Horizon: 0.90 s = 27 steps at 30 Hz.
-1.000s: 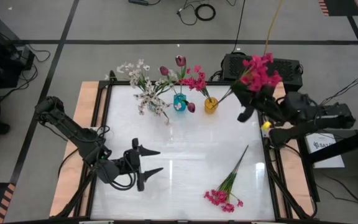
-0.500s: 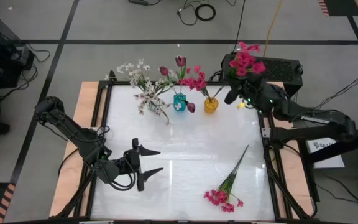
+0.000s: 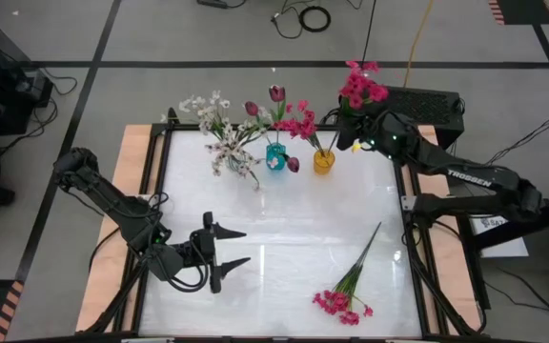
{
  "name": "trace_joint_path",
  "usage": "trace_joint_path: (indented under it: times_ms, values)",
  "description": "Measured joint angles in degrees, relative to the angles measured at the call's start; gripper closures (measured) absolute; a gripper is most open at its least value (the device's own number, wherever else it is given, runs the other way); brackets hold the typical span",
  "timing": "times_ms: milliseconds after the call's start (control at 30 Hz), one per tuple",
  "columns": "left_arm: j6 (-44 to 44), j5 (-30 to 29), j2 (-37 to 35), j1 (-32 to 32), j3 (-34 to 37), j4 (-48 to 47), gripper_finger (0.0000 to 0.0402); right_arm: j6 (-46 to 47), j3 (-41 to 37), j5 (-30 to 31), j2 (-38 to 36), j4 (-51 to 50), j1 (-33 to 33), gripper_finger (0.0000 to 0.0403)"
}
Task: Sort flowers into vase by color
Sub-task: Put the top pink flowers into the yellow vase
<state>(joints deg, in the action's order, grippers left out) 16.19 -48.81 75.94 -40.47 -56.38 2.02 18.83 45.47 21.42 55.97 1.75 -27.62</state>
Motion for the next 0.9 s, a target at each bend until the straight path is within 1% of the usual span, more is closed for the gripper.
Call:
trace_joint_path:
  times_ms: [167, 600, 900]
  values:
    - [0.0, 0.3, 0.0, 0.0, 0.0, -0.1, 0.0114, 0.4, 0.0, -0.7, 1.0, -1.2, -1.2, 0.0397]
    - [0.0, 0.6, 0.0, 0.0, 0.1, 0.0, 0.0114, 1.5, 0.0, -0.9, 2.3, -3.2, -1.2, 0.0397]
    - [0.0, 0.6, 0.0, 0.0, 0.1, 0.0, 0.0114, 1.5, 0.0, -0.6, 2.3, -1.5, -1.2, 0.0397]
